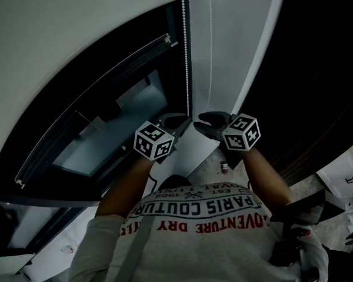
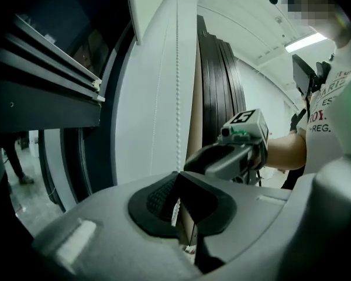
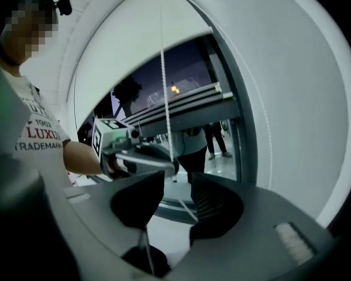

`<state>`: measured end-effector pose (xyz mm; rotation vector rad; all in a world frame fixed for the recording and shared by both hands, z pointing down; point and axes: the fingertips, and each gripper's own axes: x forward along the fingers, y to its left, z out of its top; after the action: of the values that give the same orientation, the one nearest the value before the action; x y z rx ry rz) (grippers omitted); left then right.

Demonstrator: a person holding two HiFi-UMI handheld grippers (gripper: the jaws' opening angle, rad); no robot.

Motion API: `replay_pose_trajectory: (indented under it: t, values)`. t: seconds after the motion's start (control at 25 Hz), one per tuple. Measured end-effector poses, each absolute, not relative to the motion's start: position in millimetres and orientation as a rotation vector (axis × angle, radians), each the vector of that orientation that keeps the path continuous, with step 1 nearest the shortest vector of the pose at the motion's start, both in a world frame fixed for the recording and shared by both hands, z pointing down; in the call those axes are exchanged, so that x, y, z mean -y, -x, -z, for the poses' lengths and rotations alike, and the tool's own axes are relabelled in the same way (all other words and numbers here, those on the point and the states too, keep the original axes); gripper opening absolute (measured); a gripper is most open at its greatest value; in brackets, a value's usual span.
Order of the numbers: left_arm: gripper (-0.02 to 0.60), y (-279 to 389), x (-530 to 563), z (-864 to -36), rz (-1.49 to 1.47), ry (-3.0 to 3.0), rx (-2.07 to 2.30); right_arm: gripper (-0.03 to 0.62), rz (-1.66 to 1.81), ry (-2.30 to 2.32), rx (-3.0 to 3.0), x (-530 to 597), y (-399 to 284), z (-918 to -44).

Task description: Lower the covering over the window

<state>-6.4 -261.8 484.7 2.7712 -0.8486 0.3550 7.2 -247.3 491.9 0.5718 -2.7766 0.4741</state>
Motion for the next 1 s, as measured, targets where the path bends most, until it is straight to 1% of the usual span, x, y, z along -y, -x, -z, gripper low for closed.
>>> replay_pose_trajectory:
  t: [0.24, 0.44, 0.48, 0.6, 1.0]
  values:
    - [0.005, -8, 252, -476, -0.372, -2.792, 0.822, 0.135, -0.259, -0.571, 2.941, 251, -5, -391]
    - [0.005, -17, 245, -475, -0.376, -2.805, 0.795, 0.098, -0.147, -0.624, 2.992, 261, 1, -346]
    - [0.005, -19, 243, -475, -0.377, -2.808, 0.79, 0.086, -0.149, -0.632, 3.005, 261, 2, -340]
    - [0.005, -21, 241, -474, -0.376, -2.814, 0.782, 0.009, -0.145, -0.667, 3.017, 262, 2, -330]
    - [0.005, -23, 235, -479, -0.392, -2.818, 0.773, 0.006, -0.161, -0.692, 3.044, 256, -3, -334]
